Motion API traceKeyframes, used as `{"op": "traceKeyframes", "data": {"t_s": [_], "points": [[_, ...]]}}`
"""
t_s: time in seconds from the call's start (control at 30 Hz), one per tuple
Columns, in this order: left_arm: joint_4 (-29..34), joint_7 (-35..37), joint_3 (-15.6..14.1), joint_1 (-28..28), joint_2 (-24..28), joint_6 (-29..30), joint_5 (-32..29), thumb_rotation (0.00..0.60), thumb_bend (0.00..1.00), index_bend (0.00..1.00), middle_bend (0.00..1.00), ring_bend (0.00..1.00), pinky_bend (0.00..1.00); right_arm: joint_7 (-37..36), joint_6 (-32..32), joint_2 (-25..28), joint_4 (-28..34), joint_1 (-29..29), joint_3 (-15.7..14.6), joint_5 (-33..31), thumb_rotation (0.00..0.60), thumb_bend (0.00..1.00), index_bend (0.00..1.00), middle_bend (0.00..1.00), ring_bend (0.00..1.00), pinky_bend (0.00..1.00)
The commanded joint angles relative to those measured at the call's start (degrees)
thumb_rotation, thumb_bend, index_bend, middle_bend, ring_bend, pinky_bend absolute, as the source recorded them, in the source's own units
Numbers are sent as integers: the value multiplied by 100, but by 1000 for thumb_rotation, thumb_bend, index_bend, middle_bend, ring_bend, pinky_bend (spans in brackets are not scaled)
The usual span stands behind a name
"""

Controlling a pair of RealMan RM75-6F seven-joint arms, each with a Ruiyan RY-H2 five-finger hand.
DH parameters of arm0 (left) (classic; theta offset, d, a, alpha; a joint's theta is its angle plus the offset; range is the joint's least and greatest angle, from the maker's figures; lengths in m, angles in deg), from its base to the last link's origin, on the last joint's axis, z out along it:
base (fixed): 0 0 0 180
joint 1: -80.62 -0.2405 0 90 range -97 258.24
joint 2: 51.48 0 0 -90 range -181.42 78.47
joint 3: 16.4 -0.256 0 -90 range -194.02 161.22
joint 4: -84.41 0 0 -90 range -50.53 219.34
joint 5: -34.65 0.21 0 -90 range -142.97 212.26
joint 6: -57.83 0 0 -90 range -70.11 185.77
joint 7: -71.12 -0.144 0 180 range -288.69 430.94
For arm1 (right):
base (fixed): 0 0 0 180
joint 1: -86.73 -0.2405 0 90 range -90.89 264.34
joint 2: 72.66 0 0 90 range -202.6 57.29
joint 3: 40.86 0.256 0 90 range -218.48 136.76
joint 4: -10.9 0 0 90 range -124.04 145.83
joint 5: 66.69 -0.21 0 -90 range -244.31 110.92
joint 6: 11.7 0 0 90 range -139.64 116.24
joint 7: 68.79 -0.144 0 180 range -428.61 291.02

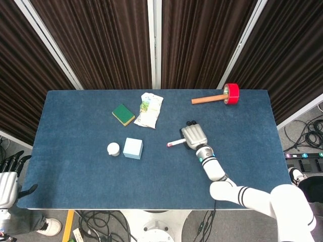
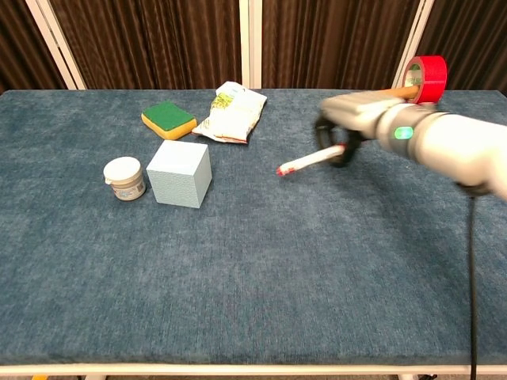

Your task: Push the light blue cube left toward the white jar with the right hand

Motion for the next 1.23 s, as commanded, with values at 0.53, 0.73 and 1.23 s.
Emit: {"op": "traceKeyframes", "data": {"t_s": [0.53, 0.73, 1.23], "points": [[45, -70, 35, 85, -33, -56, 48, 600, 91, 257, 221, 158, 158, -662, -138, 1248, 817, 797, -549, 484, 600, 160, 154, 235, 25, 73], [-5, -20, 71, 115, -57, -77, 22, 600, 92, 258, 222, 158, 157, -1496, -1477, 2417, 1863, 1672, -706, 1630, 600, 156, 148, 247, 29, 73], [19, -108, 134, 212, -71, -191, -70, 600, 91, 258, 222, 158, 158, -2923, -4251, 3732, 2643, 3885, -1435, 3395, 600, 158, 147, 249, 30, 73]]}}
